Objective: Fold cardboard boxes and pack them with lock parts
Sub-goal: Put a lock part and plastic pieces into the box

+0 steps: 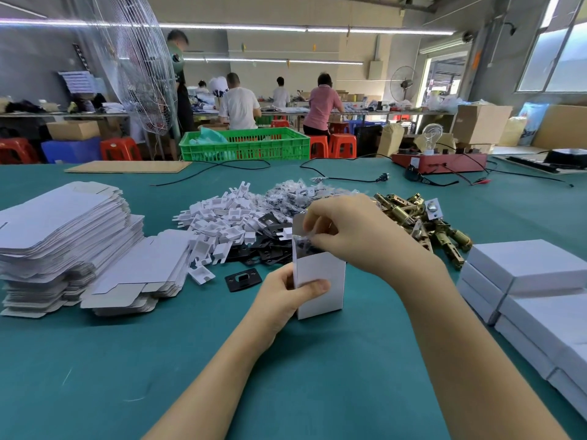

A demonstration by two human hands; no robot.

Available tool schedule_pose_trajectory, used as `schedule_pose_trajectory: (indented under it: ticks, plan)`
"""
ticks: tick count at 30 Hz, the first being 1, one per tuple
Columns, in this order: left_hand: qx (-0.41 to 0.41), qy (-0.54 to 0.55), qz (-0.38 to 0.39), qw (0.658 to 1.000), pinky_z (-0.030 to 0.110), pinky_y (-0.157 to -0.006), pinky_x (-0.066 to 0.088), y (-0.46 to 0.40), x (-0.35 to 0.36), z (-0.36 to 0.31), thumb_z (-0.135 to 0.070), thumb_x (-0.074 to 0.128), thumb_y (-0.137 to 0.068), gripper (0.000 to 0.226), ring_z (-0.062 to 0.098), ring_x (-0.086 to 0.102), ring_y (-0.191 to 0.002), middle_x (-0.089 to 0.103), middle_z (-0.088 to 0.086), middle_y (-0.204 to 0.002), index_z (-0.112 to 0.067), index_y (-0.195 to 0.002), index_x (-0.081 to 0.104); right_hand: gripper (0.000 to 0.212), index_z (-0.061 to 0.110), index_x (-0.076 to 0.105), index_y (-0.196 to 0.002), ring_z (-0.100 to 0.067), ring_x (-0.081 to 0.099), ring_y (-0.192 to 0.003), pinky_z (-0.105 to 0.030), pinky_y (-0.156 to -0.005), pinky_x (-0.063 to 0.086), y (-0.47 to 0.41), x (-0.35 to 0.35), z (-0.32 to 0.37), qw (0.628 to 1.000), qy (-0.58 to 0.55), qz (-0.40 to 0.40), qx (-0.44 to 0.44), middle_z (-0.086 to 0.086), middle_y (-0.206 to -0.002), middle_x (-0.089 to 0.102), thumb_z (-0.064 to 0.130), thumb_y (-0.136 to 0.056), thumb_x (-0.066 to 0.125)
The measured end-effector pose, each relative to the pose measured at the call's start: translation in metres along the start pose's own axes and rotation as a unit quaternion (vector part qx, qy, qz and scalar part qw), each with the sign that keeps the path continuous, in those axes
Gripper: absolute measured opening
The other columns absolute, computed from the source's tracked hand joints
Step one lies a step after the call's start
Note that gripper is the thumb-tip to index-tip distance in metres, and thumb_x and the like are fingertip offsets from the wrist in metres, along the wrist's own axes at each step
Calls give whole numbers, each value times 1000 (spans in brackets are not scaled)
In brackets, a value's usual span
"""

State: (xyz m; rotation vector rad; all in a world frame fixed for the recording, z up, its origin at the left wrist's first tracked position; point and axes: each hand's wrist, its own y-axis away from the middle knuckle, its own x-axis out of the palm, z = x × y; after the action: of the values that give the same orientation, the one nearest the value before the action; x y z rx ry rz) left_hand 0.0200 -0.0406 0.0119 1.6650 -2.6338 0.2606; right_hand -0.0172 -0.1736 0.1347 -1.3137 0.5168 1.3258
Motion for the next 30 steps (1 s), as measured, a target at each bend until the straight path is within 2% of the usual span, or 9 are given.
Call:
schedule_pose_trajectory:
  ticks: [5, 9, 12, 18, 21, 23, 25, 28, 30]
  plan:
    - [0, -1, 0, 1000, 17, -74, 52, -1, 0, 2, -25, 80, -69, 28, 11, 70, -92, 76, 0, -100, -28, -97, 77, 16, 13, 71, -95, -15, 62, -89, -22, -79, 44, 0, -2, -3, 999, 1, 41, 15, 0, -94, 71, 6, -88, 59]
    - [2, -16, 0, 1000, 20, -80, 53, -1, -1, 3, -28, 79, -68, 28, 13, 69, -94, 75, 2, -102, -26, -96, 77, 24, 17, 75, -97, -10, 62, -88, -19, -78, 45, 0, 0, -2, 996, 6, 77, 33, 2, -98, 73, 5, -89, 56]
    - [2, -24, 2, 1000, 19, -79, 52, -1, -1, 3, -28, 78, -69, 30, 13, 68, -93, 74, 5, -103, -22, -98, 76, 24, 17, 73, -102, -15, 61, -96, -28, -85, 47, -1, 4, -1, 996, 22, 80, 31, 1, -103, 71, 7, -91, 54]
    - [2, -23, 3, 1000, 19, -78, 53, -3, -1, 4, -28, 78, -68, 32, 12, 68, -90, 75, 3, -100, -21, -100, 75, 16, 11, 69, -99, -16, 61, -92, -23, -79, 45, 1, -7, -9, 999, -2, 27, 39, -2, -99, 68, 7, -86, 63]
    - [4, -39, -2, 999, 23, -82, 51, -3, -1, 3, -33, 79, -67, 33, 13, 67, -92, 74, 4, -102, -23, -98, 76, 24, 15, 74, -94, -11, 62, -83, -16, -69, 45, 4, -11, -5, 998, 2, 58, 36, 4, -89, 68, 1, -86, 56]
    - [6, -48, -1, 999, 25, -83, 51, -4, -1, 4, -35, 78, -67, 34, 15, 67, -95, 74, 4, -103, -24, -99, 76, 39, 18, 75, -94, -10, 58, -71, -20, -62, 47, 3, -6, 0, 993, 31, 110, 35, 3, -92, 71, -6, -83, 46]
    - [6, -50, 4, 999, 22, -83, 52, -4, -3, 5, -31, 77, -70, 33, 15, 68, -97, 75, 2, -103, -24, -102, 75, 42, 15, 75, -97, -15, 54, -68, -27, -62, 48, 0, 1, 3, 987, 71, 138, 40, -4, -97, 72, -7, -81, 43]
    - [9, -45, 14, 999, 19, -80, 52, -3, -3, 5, -33, 78, -71, 34, 12, 68, -94, 75, 1, -102, -22, -103, 75, 37, 7, 72, -99, -27, 59, -80, -36, -69, 49, -6, 9, 4, 980, 85, 170, 51, -14, -102, 69, -5, -79, 44]
    - [15, -61, -1, 998, 25, -81, 45, -3, -2, 5, -52, 76, -68, 55, 13, 61, -88, 70, 3, -95, -10, -104, 71, 32, 7, 72, -100, -31, 60, -94, -41, -79, 52, -6, 10, 3, 980, 69, 180, 51, -15, -105, 66, -2, -82, 47]
